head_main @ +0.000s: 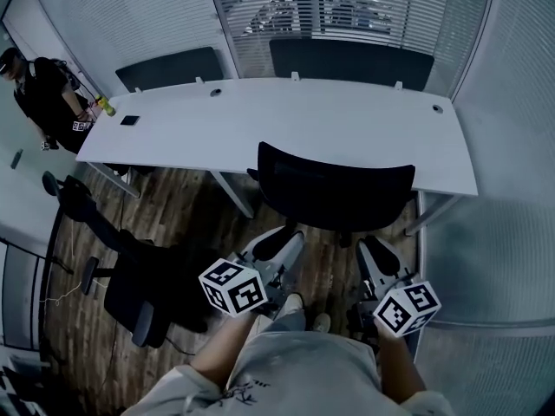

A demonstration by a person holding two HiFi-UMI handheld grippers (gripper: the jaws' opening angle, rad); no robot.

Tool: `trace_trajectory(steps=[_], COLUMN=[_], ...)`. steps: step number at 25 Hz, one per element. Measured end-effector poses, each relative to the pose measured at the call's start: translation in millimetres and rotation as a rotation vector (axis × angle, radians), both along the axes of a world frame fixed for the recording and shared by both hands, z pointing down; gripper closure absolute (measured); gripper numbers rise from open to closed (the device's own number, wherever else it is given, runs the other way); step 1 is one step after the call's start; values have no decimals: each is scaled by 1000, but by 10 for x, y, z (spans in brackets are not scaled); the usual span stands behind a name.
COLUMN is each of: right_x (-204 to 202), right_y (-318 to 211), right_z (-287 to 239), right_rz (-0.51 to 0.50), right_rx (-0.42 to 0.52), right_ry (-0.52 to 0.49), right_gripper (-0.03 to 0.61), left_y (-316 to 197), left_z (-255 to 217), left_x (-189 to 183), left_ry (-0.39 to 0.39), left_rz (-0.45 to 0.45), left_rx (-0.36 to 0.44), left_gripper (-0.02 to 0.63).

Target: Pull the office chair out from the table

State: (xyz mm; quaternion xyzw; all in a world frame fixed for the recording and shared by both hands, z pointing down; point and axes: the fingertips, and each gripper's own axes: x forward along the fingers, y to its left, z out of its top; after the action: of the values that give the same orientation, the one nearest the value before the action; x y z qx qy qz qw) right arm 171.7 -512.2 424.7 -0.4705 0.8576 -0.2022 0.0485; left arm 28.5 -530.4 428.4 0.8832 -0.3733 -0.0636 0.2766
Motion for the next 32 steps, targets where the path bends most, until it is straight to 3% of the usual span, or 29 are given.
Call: trace_trajectory(steps=[7,22,32], right_x=[-77,-88,-9], right_y=[-118,-285,-403], right_z=[-55,-127,-180], right_rz=[5,22,56], right_rx=[-11,-23,-70], right_ry=[-74,-143,-277], right_gripper=[457,419,411], left_y=[-173,-456,-530], left_z=[-79,-155,-167], left_x=[-84,-113,-63], left_ry=[69,156,185], left_rz=[23,33,49], left_rx=[-6,-18,-33], left_gripper=[431,426,423])
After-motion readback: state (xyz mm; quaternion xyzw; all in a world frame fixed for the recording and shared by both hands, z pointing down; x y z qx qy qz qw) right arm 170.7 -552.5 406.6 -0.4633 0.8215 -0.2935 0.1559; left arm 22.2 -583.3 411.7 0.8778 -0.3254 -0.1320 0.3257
